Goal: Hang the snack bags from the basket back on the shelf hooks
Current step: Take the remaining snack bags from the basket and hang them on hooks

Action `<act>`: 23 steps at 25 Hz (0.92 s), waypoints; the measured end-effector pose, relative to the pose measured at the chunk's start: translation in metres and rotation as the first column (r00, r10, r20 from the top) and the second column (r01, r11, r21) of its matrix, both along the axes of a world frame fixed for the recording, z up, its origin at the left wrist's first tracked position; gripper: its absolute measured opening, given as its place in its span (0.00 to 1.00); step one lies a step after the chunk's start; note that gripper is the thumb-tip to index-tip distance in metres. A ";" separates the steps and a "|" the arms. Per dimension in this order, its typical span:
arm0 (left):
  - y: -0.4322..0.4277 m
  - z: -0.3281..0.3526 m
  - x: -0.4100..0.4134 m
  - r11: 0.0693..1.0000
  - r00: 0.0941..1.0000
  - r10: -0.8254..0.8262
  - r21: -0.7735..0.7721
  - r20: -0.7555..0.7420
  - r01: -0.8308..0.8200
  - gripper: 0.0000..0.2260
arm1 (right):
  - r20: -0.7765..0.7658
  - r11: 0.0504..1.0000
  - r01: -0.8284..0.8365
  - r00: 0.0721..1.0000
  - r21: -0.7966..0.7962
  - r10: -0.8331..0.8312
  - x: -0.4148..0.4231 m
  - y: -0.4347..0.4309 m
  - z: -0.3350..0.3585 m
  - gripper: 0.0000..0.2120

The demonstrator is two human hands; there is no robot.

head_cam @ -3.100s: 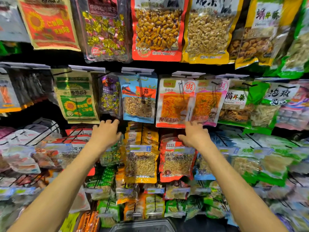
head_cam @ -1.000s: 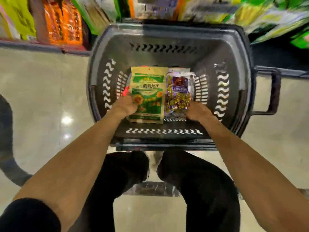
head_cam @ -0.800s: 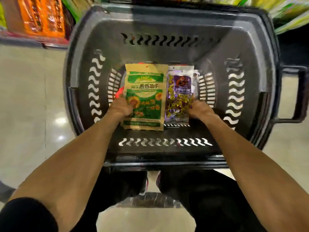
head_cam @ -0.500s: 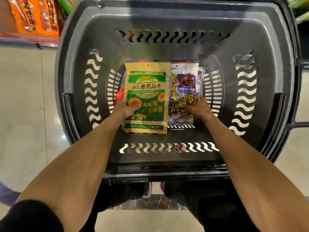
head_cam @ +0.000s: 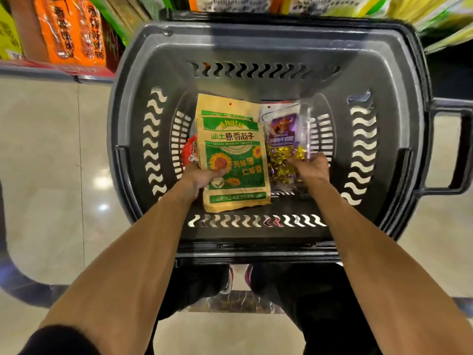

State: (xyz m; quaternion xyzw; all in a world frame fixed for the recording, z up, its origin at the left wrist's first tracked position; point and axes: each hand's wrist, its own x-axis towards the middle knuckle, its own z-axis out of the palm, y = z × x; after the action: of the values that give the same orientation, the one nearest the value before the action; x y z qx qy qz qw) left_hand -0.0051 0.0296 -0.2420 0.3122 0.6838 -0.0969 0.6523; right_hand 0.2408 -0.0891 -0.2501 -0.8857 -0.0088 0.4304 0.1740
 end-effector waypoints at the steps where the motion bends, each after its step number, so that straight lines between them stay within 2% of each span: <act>1: -0.006 0.008 0.003 1.000 1.000 0.011 0.005 0.021 -0.011 0.30 | 0.019 0.997 -0.071 0.997 0.003 0.071 -0.006 0.001 0.012 0.15; 4: -0.019 0.048 0.011 0.995 0.993 0.103 0.007 0.054 -0.103 0.28 | 0.124 0.968 -0.248 0.960 -0.029 0.250 -0.023 0.001 0.061 0.21; 7: -0.025 0.100 0.005 0.954 0.949 0.301 -0.022 0.096 -0.300 0.28 | 0.156 0.948 -0.318 0.936 -0.018 0.317 -0.028 -0.002 0.123 0.20; 10: -0.032 0.177 0.000 0.929 0.927 0.351 0.077 0.130 -0.363 0.21 | 0.164 0.932 -0.361 0.922 0.030 0.352 -0.029 -0.002 0.202 0.19; 13: -0.044 0.273 -0.007 0.886 0.913 0.363 0.235 0.188 -0.400 0.14 | 0.102 0.895 -0.424 0.905 0.139 0.413 -0.028 -0.003 0.283 0.17; 16: -0.063 0.377 -0.022 0.820 0.887 0.376 0.350 0.267 -0.453 0.07 | 0.048 0.858 -0.424 0.902 0.291 0.429 -0.022 -0.001 0.373 0.07; 19: -0.084 0.459 -0.041 0.773 0.874 0.367 0.418 0.319 -0.478 0.14 | 0.032 0.786 -0.394 0.901 0.476 0.433 -0.024 0.002 0.468 0.07; 23: -0.092 0.549 -0.063 0.670 0.822 0.387 0.485 0.418 -0.562 0.14 | 0.096 0.661 -0.463 0.854 0.590 0.511 -0.045 0.002 0.569 0.09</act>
State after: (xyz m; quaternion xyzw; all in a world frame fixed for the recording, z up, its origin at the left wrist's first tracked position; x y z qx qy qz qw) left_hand -0.0678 -0.0622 0.3069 0.3177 0.6374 0.3397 0.6144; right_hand 0.1957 -0.0870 0.3192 -0.7330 -0.3727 0.4702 0.3206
